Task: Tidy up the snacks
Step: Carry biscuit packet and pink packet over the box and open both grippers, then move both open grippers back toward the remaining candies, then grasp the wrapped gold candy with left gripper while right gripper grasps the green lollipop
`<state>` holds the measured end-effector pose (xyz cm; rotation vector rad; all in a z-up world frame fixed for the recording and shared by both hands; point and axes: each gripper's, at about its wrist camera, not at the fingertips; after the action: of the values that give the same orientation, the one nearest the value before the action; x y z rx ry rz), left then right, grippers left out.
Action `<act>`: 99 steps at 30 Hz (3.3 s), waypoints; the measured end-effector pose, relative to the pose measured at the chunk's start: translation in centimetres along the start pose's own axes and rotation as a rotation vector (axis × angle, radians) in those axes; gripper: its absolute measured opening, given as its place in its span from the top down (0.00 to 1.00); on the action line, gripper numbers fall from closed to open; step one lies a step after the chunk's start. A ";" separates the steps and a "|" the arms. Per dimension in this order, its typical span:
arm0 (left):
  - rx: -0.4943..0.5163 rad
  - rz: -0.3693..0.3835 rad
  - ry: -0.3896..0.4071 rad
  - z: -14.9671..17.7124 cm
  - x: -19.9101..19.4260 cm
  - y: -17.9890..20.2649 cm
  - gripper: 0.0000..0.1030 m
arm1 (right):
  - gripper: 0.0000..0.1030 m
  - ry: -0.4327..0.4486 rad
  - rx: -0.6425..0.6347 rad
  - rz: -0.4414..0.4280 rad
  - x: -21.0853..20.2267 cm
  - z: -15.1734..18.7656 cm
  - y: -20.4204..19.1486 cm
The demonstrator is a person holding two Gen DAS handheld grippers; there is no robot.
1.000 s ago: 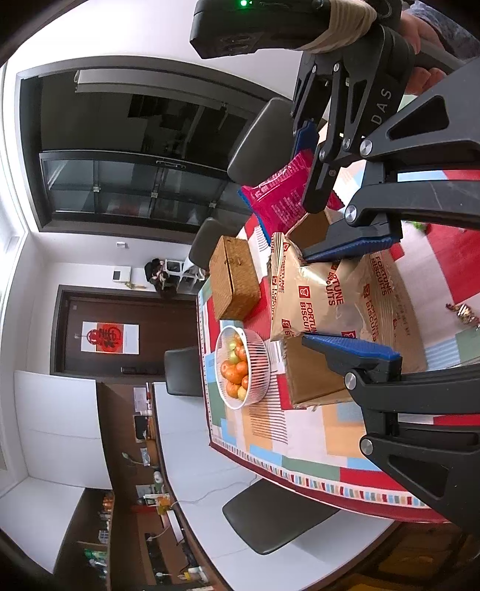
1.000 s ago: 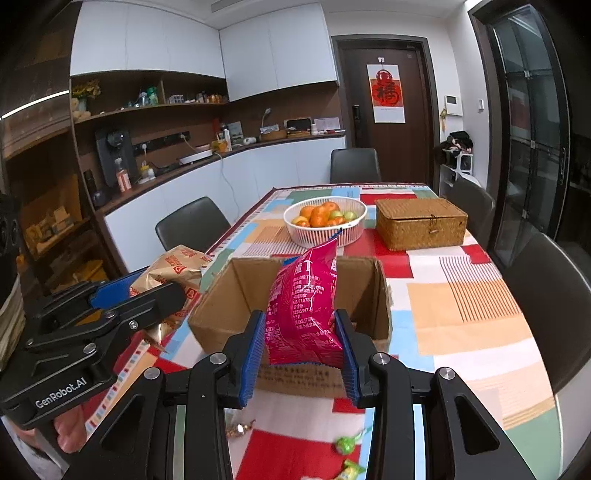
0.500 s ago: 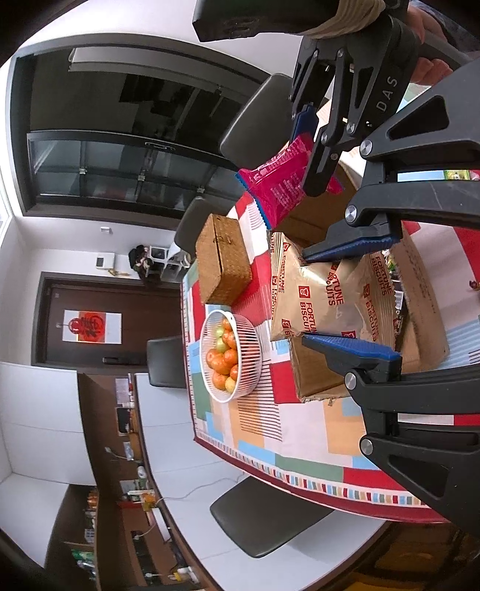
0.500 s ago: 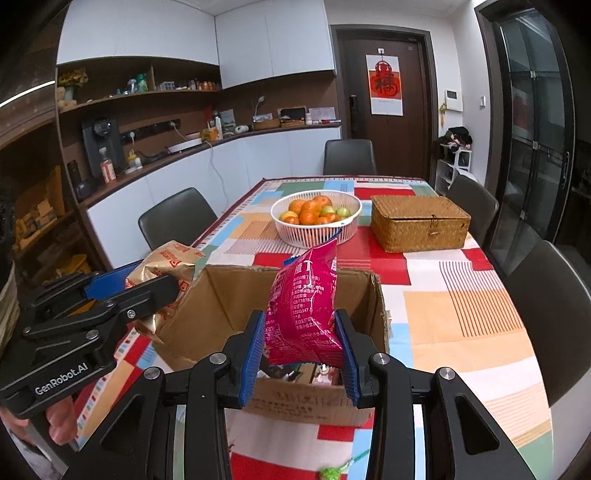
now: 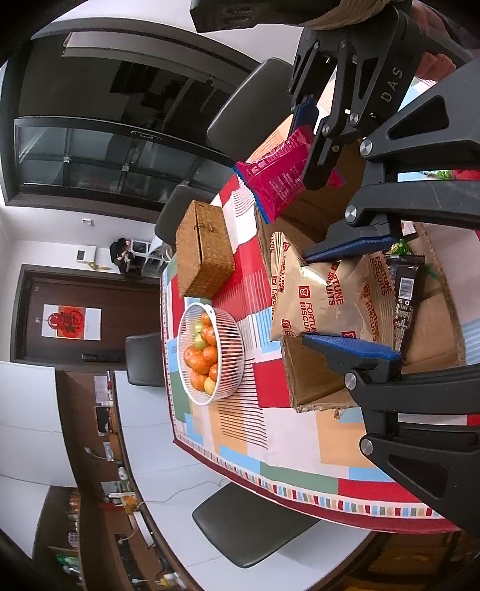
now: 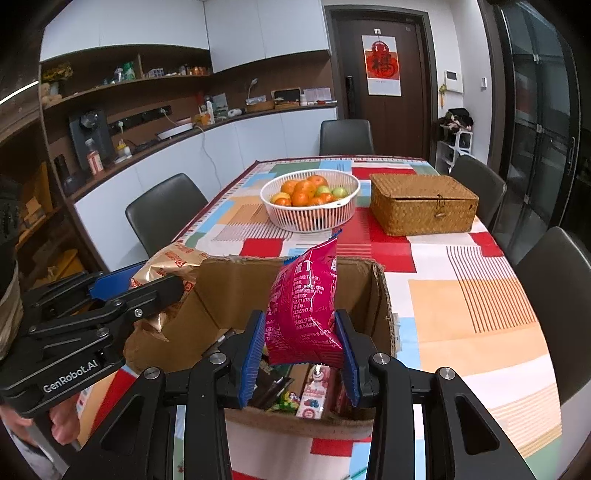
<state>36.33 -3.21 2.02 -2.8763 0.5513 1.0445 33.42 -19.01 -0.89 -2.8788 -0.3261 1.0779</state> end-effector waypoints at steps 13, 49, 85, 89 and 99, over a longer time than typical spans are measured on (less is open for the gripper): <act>0.003 -0.075 0.032 1.5 -2.8 0.4 0.43 | 0.48 -0.002 -0.020 0.064 -0.1 0.7 -0.4; -0.028 -0.079 -0.199 15.5 -5.3 2.7 0.40 | 0.48 -0.178 0.029 0.082 -3.7 13.9 -1.1; -0.108 -0.049 -0.398 19.4 2.4 1.3 0.63 | 0.53 -0.341 0.150 0.130 2.7 17.1 1.8; -0.106 -0.022 -0.405 19.2 2.7 1.9 0.73 | 0.58 -0.334 0.145 0.136 2.8 17.1 1.8; -0.086 0.032 -0.389 18.1 2.8 3.8 0.76 | 0.74 -0.330 0.163 0.117 2.9 17.0 2.9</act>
<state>25.84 -4.99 -13.43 -2.6282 0.5350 1.6153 24.95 -21.65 -15.94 -2.6013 -0.0768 1.5256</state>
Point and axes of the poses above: each gripper's, at about its wrist camera, not at the fingertips, and x roughly the way its jaws point, y to its right, z to its underside, and after that the axes turned 1 degree about -y, right-handed
